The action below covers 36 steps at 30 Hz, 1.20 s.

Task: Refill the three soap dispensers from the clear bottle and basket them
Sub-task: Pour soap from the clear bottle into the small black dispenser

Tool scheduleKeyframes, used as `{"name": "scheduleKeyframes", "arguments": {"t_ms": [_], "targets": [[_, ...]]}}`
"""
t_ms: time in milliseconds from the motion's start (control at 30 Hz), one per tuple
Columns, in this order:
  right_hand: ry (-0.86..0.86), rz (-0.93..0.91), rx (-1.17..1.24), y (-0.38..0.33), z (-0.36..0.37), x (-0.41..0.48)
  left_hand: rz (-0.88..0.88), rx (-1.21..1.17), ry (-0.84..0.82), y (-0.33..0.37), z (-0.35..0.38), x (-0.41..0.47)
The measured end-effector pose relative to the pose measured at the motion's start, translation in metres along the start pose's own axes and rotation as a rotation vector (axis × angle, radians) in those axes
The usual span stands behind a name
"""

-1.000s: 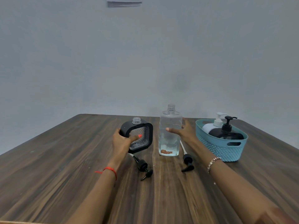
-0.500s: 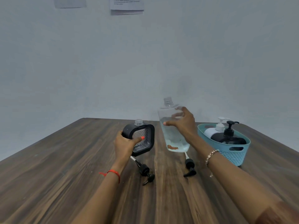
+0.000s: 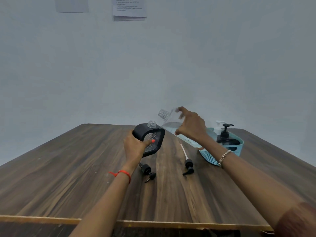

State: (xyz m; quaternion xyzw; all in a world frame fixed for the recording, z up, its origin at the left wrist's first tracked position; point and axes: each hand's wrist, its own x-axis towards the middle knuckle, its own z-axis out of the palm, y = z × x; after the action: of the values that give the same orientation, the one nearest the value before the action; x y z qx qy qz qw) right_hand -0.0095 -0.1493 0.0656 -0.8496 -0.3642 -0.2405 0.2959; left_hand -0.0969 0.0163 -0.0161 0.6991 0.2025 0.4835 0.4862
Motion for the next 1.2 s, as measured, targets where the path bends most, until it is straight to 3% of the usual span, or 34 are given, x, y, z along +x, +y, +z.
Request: {"name": "scheduleKeyframes", "arguments": {"t_ms": [500, 1200], "targets": [[0.0, -0.135, -0.264, 0.009, -0.011, -0.013, 0.07, 0.061, -0.01, 0.014, 0.005, -0.03], [-0.007, -0.23, -0.349, 0.016, -0.002, -0.016, 0.106, 0.109, -0.011, 0.011, 0.005, -0.035]]}}
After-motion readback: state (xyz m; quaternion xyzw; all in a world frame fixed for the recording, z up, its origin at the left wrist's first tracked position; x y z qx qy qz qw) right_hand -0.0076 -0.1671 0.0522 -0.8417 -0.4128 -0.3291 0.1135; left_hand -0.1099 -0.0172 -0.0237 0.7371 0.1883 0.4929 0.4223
